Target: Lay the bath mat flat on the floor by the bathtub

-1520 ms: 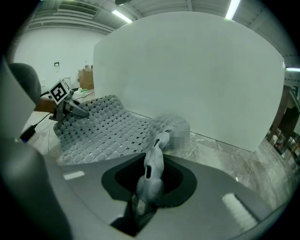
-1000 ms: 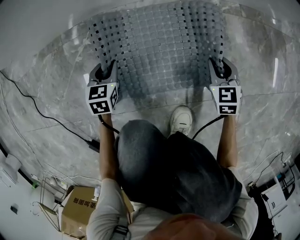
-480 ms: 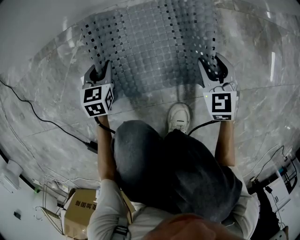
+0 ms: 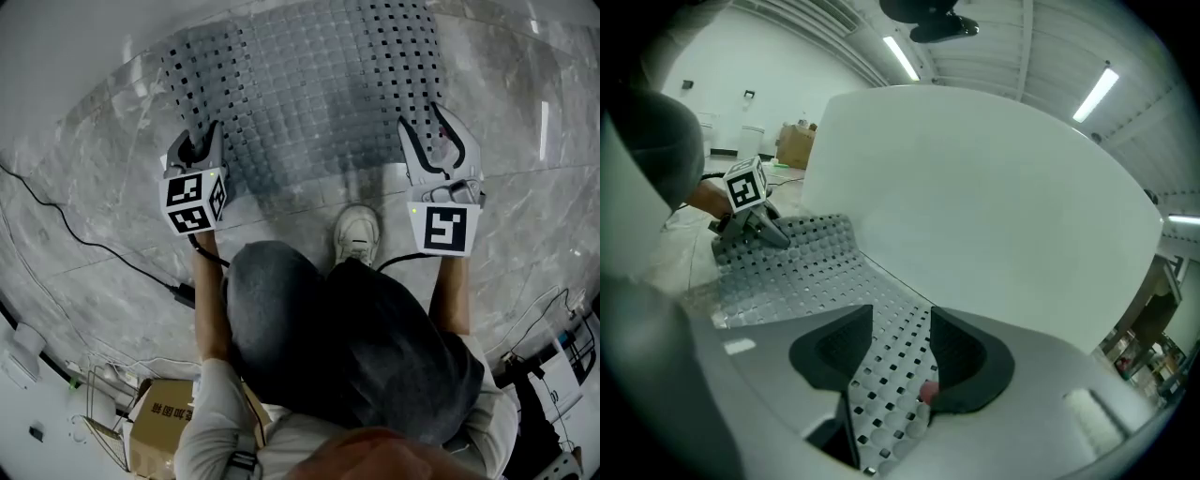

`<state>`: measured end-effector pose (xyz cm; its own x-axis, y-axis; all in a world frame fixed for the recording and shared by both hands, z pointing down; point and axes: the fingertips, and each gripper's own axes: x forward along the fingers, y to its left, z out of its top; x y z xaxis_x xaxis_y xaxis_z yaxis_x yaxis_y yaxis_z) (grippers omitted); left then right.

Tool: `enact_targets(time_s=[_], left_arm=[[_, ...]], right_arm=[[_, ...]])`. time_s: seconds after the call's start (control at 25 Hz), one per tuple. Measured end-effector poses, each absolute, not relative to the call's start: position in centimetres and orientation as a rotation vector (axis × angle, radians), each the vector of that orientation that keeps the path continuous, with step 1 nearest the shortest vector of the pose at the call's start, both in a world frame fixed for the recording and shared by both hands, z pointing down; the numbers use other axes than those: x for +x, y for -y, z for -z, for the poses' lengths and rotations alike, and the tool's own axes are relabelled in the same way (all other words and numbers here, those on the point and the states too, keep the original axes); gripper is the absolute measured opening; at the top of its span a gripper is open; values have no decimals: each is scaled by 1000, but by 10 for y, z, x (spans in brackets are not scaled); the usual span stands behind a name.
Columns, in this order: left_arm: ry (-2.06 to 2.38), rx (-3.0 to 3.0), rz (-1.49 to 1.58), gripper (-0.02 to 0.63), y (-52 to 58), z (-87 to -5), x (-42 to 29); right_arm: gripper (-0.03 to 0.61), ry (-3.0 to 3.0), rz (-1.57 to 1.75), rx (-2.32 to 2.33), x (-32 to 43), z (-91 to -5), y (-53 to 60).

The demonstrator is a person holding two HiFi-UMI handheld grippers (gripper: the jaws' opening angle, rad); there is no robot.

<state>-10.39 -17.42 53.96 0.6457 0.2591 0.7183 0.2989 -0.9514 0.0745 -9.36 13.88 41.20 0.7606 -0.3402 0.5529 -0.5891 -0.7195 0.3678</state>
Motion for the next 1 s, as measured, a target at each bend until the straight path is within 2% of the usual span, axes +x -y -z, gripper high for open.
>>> enact_targets(time_s=[0.36, 1.0], left_arm=[[476, -2820, 1188, 118, 174, -535, -105], [552, -2858, 1122, 197, 164, -504, -107]], right_arm=[[198, 747, -650, 2436, -97, -426, -128], [198, 933, -648, 2425, -112, -446, -74]])
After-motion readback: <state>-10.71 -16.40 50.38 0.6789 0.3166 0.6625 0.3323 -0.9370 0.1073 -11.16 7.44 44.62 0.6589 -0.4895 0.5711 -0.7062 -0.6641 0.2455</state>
